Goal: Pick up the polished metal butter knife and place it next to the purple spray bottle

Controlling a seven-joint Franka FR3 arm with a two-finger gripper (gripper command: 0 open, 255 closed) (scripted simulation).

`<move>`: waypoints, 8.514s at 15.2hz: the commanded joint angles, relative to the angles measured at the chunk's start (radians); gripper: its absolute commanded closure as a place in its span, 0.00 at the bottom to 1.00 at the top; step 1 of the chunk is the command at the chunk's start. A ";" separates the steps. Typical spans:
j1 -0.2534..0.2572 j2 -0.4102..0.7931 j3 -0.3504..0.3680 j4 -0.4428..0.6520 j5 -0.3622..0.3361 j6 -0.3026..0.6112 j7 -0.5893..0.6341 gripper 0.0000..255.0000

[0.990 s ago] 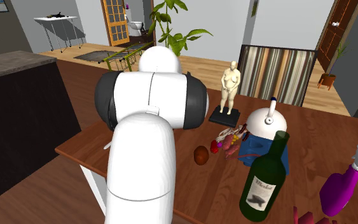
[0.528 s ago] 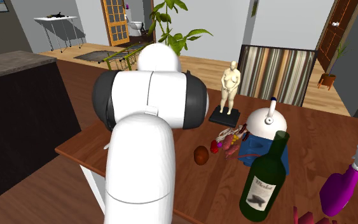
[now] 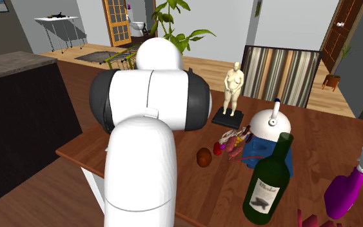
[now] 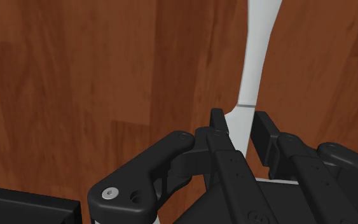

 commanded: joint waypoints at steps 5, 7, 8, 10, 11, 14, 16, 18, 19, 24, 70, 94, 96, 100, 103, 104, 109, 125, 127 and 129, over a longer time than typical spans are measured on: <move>0.000 -0.023 0.003 0.051 0.006 -0.075 -0.004 1.00; 0.000 -0.029 0.004 0.070 0.008 -0.099 -0.005 1.00; 0.001 -0.032 0.004 0.080 0.009 -0.111 -0.006 1.00; 0.001 -0.036 0.004 0.101 0.010 -0.136 -0.007 1.00; 0.001 -0.038 0.005 0.111 0.011 -0.149 -0.008 1.00; 0.002 -0.043 0.005 0.145 0.012 -0.187 -0.010 1.00; 0.002 -0.045 0.006 0.170 0.013 -0.214 -0.011 1.00; 0.003 -0.046 0.006 0.195 0.014 -0.240 -0.011 1.00; 0.003 -0.046 0.006 0.208 0.014 -0.253 -0.012 1.00; 0.006 -0.042 0.007 0.281 0.014 -0.322 -0.013 1.00; -0.277 -0.431 -0.191 0.105 0.066 -0.520 -0.498 1.00; -0.508 -0.405 -0.488 0.109 0.051 -0.484 -1.026 1.00; -0.508 -0.414 -0.488 0.071 0.048 -0.455 -1.023 1.00; -0.507 -0.428 -0.486 0.001 0.044 -0.399 -1.019 1.00; -0.507 -0.436 -0.486 -0.049 0.041 -0.357 -1.016 1.00; -0.507 -0.439 -0.486 -0.064 0.040 -0.343 -1.016 1.00; -0.508 -0.445 -0.486 -0.139 0.038 -0.275 -1.013 1.00; -0.511 -0.429 -0.491 -0.337 0.040 -0.061 -1.011 1.00; -0.511 -0.423 -0.492 -0.358 0.041 -0.035 -1.012 1.00; -0.512 -0.416 -0.493 -0.377 0.043 -0.008 -1.013 1.00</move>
